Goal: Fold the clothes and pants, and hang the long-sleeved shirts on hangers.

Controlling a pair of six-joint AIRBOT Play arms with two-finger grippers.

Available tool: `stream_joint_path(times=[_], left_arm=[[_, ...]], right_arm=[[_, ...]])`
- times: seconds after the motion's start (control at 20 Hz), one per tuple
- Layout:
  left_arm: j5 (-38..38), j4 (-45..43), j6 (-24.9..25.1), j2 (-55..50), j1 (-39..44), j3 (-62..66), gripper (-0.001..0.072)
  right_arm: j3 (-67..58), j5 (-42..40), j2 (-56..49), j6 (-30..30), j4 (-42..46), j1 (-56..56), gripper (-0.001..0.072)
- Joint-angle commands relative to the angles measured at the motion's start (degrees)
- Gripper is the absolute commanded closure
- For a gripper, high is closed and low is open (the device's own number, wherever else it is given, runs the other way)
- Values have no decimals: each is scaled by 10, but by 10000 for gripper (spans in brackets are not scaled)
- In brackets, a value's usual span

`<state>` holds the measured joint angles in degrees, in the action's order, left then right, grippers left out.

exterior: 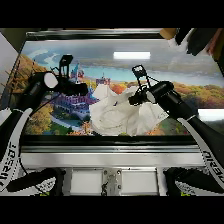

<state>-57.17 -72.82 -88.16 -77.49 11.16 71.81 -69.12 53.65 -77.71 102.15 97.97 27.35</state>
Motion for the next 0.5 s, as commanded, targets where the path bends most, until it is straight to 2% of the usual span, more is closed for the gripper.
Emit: stream_joint_path(times=[0.0,0.2,0.45], left_arm=[[-45,137,101,2,-90,-31,209],[-36,271,193,-45,-104,-118,210],[24,280,189,-137,-48,-118,211]], right_arm=[[-1,5,4,-4,-47,-8,700],[-1,4,4,-4,-70,-7,700],[-1,5,4,-4,-72,-7,700]])
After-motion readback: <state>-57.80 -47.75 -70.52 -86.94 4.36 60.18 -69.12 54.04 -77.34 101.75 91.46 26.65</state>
